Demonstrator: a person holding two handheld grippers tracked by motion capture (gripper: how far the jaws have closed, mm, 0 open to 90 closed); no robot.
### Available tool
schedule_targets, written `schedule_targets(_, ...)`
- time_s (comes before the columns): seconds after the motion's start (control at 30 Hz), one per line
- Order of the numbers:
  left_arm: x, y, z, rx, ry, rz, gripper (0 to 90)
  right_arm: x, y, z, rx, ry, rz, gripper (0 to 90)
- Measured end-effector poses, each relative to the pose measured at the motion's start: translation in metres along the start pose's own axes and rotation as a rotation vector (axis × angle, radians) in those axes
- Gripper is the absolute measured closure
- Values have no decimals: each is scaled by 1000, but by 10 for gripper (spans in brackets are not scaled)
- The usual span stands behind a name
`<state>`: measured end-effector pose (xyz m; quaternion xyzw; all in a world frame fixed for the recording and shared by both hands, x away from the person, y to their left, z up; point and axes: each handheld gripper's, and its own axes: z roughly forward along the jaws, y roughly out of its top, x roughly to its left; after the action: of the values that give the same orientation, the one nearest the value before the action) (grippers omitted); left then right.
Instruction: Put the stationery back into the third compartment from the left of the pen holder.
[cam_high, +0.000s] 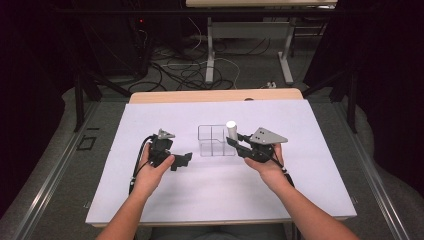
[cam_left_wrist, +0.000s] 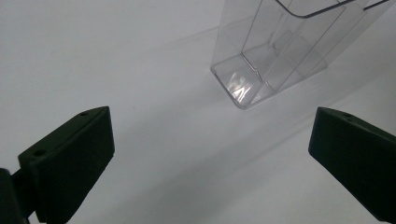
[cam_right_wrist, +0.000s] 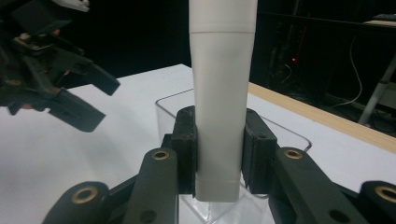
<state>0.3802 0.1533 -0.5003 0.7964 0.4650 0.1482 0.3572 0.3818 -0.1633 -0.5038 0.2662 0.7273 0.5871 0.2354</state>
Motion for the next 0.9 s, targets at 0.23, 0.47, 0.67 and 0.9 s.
schedule_targets(0.23,3,0,-1,-9,9,5,4,-6,0,12,-25,-35,15,705)
schedule_targets(0.47,3,-1,0,-5,0,14,4,-7,-5,26,4,-37,35,705)
schedule_targets(0.67,3,-1,0,2,-12,28,4,-9,-9,33,34,-38,30,705)
schedule_targets(0.9,3,-2,1,12,-16,28,3,-11,-14,38,44,-45,42,705)
